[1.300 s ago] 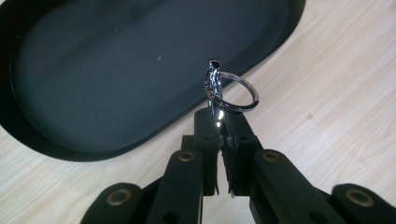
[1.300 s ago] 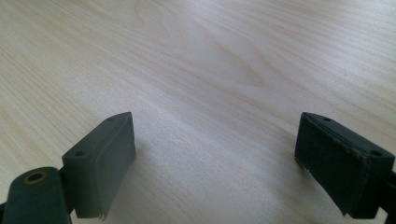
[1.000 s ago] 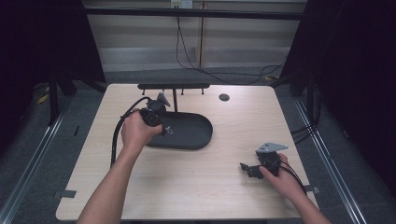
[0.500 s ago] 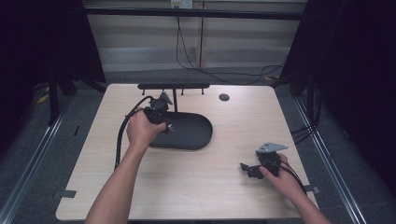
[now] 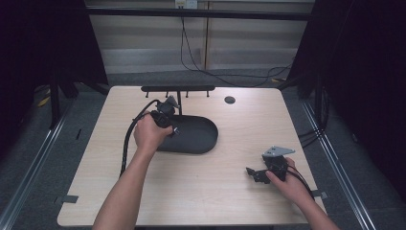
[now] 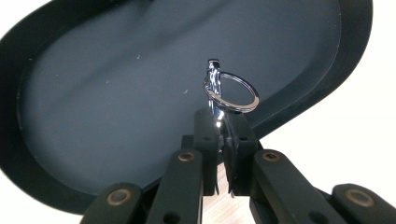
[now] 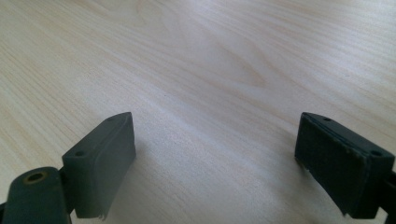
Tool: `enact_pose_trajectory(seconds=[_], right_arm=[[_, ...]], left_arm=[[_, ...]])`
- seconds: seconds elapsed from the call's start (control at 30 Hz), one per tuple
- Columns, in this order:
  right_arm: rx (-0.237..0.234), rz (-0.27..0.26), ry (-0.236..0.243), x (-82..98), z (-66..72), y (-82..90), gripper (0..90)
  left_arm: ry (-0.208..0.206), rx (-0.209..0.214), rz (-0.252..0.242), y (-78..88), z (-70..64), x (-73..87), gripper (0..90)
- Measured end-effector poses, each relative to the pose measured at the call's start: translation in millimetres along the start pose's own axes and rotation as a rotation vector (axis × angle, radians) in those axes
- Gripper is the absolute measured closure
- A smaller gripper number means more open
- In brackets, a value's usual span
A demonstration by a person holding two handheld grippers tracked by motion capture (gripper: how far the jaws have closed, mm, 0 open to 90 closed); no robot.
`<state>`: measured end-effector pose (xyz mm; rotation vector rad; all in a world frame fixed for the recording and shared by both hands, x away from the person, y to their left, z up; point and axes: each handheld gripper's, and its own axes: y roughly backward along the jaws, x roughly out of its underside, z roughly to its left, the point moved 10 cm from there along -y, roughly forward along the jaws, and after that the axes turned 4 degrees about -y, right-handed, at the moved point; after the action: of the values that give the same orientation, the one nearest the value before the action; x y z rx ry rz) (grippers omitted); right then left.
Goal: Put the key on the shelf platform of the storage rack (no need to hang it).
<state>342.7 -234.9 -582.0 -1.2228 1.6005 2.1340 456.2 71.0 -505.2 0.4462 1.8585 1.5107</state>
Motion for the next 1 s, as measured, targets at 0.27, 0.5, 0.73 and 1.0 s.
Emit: enact_pose_trajectory(seconds=[0.27, 0.5, 0.73, 1.0], right_arm=[[-0.003, 0.0, 0.002, 0.0, 0.2, 0.0, 11.9], [-0.003, 0.0, 0.001, 0.0, 0.3, 0.0, 11.9], [-0.005, -0.001, 0.004, -0.1, 0.4, -0.1, 11.9], [-0.005, 0.0, 0.004, 0.0, 0.5, 0.0, 11.9]], left_arm=[[0.003, -0.011, 0.006, -14.3, 0.7, -0.7, 85.1], [0.005, -0.012, 0.023, -27.5, 0.4, -1.6, 85.1], [0.006, -0.017, 0.038, -33.7, 2.9, -1.9, 85.0], [0.017, -0.02, 0.052, -40.1, 6.2, -1.5, 84.9]])
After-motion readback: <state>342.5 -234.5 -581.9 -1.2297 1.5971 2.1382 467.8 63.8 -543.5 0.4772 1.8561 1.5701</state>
